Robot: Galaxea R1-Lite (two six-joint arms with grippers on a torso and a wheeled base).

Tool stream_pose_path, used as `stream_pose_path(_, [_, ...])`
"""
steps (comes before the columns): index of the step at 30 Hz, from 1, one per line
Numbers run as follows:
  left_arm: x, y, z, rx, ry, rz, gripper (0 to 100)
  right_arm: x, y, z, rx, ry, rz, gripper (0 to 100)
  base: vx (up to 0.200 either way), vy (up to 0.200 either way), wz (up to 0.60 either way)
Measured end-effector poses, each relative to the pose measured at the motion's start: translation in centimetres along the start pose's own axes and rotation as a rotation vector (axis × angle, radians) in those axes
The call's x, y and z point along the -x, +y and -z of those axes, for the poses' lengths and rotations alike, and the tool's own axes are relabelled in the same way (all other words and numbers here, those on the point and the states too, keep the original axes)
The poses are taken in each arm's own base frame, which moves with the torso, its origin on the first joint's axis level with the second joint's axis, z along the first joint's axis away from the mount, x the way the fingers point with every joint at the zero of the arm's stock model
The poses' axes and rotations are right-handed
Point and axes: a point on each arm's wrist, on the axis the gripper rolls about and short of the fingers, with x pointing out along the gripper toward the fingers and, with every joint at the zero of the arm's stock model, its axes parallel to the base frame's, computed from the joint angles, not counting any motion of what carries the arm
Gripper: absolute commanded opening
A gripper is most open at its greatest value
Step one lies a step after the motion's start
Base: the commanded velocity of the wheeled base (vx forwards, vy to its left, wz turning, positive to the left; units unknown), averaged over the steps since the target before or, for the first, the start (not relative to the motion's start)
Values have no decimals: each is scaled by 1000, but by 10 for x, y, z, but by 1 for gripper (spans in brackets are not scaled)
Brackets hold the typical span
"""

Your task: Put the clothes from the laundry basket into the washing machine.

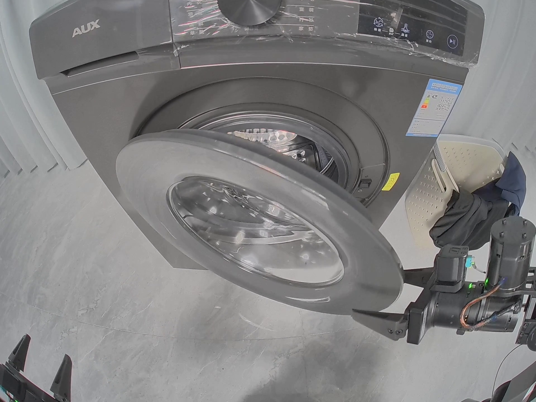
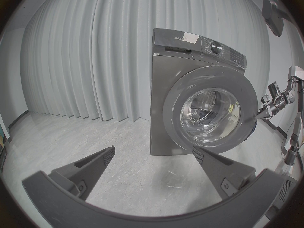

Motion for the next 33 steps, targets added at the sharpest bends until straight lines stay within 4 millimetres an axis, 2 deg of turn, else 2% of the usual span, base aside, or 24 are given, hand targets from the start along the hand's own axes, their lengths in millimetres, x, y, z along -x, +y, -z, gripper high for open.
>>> stream_pose_path(9, [0,0,0,0,0,0,100,10,1,25,-2,76,-4,100,0,0,0])
stream_pose_path(14, [0,0,0,0,0,0,100,27,-4,57,-9,167,19,100,0,0,0])
stream_pose_path(18, [0,0,0,0,0,0,100,36,-10,71,-25,199,55,100,0,0,0])
stream_pose_path(21, [0,0,0,0,0,1,100,39,-19,70,-48,186,110,100,0,0,0])
stream_pose_path(25, [0,0,0,0,0,0,100,35,-33,54,-71,129,180,100,0,0,0])
stream_pose_path(30, [0,0,0,1,0,1,100,18,-43,24,-68,60,205,100,0,0,0])
stream_pose_path(33, [0,0,0,1,0,1,100,6,-44,17,-64,59,198,100,0,0,0])
